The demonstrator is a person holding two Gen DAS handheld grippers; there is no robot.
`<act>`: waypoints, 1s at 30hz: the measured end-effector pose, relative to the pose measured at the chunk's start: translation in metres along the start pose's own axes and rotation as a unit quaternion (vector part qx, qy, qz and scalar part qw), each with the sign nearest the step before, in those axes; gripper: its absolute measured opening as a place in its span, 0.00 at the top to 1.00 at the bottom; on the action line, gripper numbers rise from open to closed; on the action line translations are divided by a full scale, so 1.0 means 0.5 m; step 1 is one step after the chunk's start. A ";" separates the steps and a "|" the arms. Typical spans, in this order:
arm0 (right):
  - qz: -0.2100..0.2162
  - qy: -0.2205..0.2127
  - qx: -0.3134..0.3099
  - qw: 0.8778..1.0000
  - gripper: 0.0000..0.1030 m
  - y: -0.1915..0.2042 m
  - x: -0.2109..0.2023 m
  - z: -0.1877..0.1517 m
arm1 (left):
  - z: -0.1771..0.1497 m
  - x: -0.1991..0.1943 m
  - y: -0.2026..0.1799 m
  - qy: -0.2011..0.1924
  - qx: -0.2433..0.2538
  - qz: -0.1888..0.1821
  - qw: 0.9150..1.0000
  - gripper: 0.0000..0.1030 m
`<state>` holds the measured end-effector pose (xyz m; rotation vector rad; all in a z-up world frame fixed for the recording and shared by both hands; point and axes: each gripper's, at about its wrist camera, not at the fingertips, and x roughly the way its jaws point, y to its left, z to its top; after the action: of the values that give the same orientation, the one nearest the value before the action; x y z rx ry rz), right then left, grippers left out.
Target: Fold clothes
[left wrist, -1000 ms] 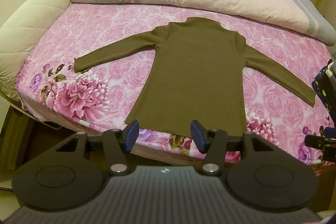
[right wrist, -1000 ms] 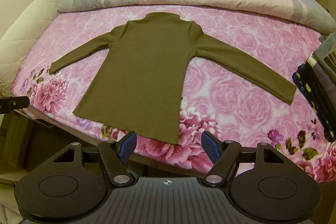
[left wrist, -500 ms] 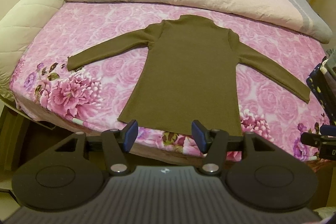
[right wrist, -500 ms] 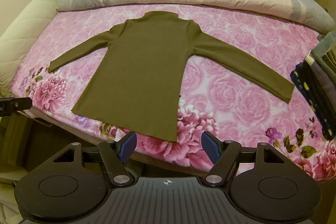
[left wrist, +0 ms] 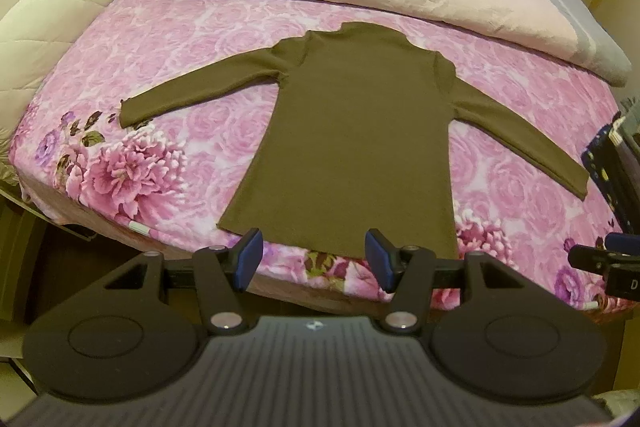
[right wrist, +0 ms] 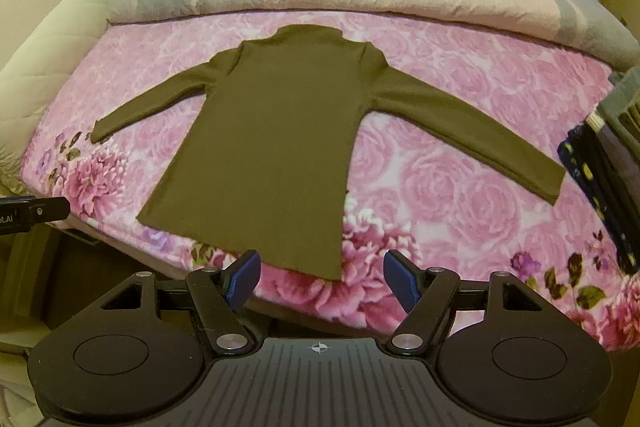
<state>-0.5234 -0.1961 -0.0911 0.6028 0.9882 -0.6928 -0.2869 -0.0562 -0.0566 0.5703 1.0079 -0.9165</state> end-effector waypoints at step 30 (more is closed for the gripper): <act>-0.067 -0.023 0.269 0.961 0.31 -0.021 0.336 0.396 | 0.370 0.543 0.603 0.069 -0.357 -0.032 0.931 0.48</act>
<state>-0.3624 -0.3883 -0.1584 0.9947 0.8002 -1.1063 0.1190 -0.1455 -0.2178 -0.0175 1.3979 -0.5051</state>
